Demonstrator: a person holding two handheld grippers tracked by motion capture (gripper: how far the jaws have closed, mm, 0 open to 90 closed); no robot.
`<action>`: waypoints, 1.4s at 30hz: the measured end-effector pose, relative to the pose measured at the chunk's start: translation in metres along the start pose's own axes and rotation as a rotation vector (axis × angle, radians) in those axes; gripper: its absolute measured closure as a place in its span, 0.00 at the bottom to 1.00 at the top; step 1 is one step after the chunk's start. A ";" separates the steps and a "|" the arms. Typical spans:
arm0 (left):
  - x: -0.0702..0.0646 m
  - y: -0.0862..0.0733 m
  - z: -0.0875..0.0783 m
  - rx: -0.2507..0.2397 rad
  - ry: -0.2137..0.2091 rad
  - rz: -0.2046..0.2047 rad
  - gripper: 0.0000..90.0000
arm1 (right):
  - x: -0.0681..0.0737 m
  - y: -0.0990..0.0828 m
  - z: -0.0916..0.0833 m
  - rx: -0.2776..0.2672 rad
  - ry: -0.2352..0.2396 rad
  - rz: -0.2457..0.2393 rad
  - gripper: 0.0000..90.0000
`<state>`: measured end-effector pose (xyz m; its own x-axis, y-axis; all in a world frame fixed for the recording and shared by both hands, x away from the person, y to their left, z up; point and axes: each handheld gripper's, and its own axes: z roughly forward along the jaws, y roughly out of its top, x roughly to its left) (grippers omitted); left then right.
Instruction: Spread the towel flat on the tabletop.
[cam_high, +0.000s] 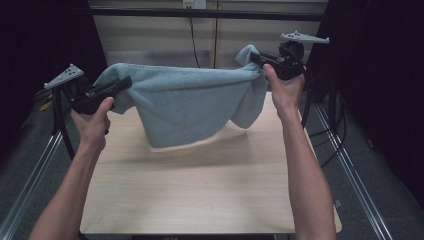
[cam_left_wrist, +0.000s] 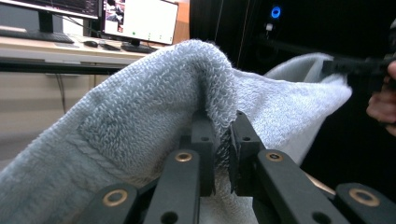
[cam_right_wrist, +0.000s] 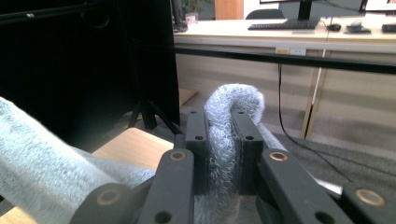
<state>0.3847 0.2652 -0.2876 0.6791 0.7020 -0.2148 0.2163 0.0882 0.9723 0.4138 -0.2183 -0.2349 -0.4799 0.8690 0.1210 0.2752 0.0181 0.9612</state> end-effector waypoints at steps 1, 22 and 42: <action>-0.003 -0.001 -0.003 0.014 0.011 0.023 0.92 | 0.003 -0.003 -0.001 0.008 0.002 -0.013 0.89; -0.056 -0.202 -0.042 0.472 -0.215 0.009 0.92 | 0.027 -0.257 -0.083 0.368 0.011 0.015 0.88; -0.046 -0.176 -0.072 0.363 -0.231 -0.018 0.56 | 0.014 -0.251 -0.104 0.359 -0.003 0.047 0.51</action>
<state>0.2646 0.2680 -0.4420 0.8031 0.5224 -0.2864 0.4345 -0.1848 0.8815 0.2512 -0.2618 -0.4490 -0.4579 0.8742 0.1617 0.5721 0.1505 0.8063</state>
